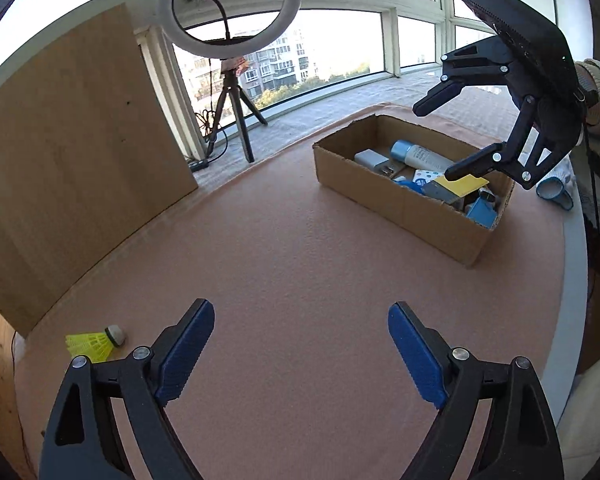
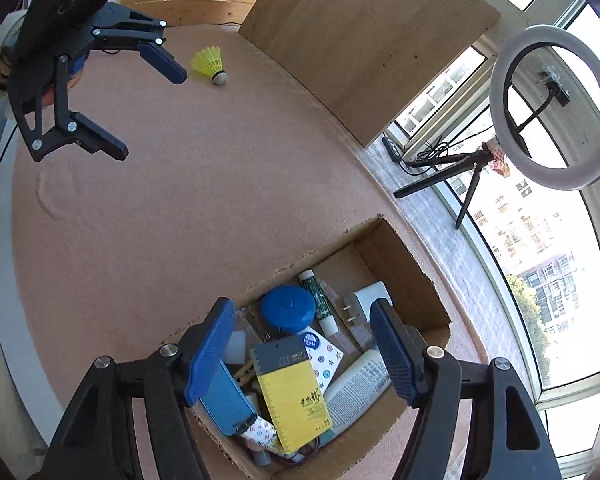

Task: Organize objects
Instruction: 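Move both tools to the yellow shuttlecock on the floor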

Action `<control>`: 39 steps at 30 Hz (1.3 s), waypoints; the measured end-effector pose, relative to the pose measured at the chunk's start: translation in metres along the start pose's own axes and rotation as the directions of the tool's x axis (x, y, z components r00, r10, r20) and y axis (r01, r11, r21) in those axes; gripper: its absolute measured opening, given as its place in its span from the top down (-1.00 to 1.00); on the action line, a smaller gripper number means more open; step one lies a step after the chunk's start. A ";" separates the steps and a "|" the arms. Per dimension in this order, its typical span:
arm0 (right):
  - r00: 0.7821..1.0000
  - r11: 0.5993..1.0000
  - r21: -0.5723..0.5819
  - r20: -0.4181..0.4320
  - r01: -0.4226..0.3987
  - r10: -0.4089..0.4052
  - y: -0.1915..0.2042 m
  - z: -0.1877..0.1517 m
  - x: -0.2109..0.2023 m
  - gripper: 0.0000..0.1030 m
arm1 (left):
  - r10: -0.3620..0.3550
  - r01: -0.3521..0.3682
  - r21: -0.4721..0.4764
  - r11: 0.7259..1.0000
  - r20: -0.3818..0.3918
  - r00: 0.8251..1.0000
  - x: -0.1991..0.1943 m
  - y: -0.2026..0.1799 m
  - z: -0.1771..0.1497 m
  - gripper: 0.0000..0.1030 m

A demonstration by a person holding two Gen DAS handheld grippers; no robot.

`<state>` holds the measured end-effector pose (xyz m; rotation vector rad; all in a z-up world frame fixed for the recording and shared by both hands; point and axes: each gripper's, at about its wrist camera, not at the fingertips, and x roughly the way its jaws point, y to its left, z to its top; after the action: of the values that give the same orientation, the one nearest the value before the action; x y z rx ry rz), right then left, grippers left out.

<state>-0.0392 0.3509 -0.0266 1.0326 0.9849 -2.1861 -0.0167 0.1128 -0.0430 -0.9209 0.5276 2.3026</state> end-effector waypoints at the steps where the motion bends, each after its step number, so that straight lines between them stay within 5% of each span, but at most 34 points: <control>1: 1.000 1.000 0.022 -0.003 -0.006 0.006 0.005 0.015 0.007 -0.30 | 0.018 -0.018 -0.029 0.999 -0.002 1.000 -0.007 0.010 -0.011 -0.80; 9: 0.996 0.972 0.216 0.011 -0.088 0.087 0.067 0.148 0.075 -0.40 | 0.192 -0.200 -0.244 0.949 -0.056 0.980 -0.054 0.096 -0.097 -0.97; 16: 0.995 0.926 0.363 0.026 -0.104 0.101 0.128 0.281 0.139 -0.40 | 0.223 -0.235 -0.394 0.888 -0.077 0.972 -0.104 0.138 -0.162 -0.97; 19: 0.997 0.906 0.418 -0.010 -0.063 0.074 0.133 0.327 0.170 -0.40 | 0.225 -0.236 -0.413 0.880 -0.077 0.971 -0.114 0.141 -0.179 -0.97; 22: 0.994 0.928 0.370 -0.108 0.042 -0.002 0.138 0.359 0.205 -0.40 | 0.222 -0.231 -0.431 0.873 -0.071 0.972 -0.116 0.145 -0.187 -0.97; 27: 0.982 0.929 0.359 -0.186 0.093 -0.026 0.128 0.327 0.207 -0.20 | 0.219 -0.219 -0.432 0.875 -0.050 0.974 -0.115 0.149 -0.187 -0.98; 29: 0.981 0.917 0.389 -0.192 0.083 -0.008 0.122 0.298 0.194 0.33 | 0.214 -0.214 -0.441 0.871 -0.051 0.975 -0.108 0.154 -0.184 -0.99; 31: 0.981 0.901 0.426 -0.193 0.080 0.004 0.117 0.267 0.184 0.64 | 0.194 -0.195 -0.472 0.860 -0.052 0.980 -0.098 0.161 -0.180 -0.99; 35: 0.994 0.862 0.507 -0.095 -0.002 0.058 0.104 0.221 0.180 0.64 | 0.159 -0.161 -0.566 0.808 -0.054 0.986 -0.068 0.174 -0.169 -0.99; 39: 0.993 0.842 0.533 -0.019 -0.086 0.113 0.096 0.209 0.183 0.64 | 0.178 -0.185 -0.588 0.787 -0.071 0.981 -0.033 0.180 -0.146 -0.99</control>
<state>-0.1649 0.1016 -0.1188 1.3503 0.3186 -2.4107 -0.0448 -0.1136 -0.0941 -1.2096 -0.1413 2.7002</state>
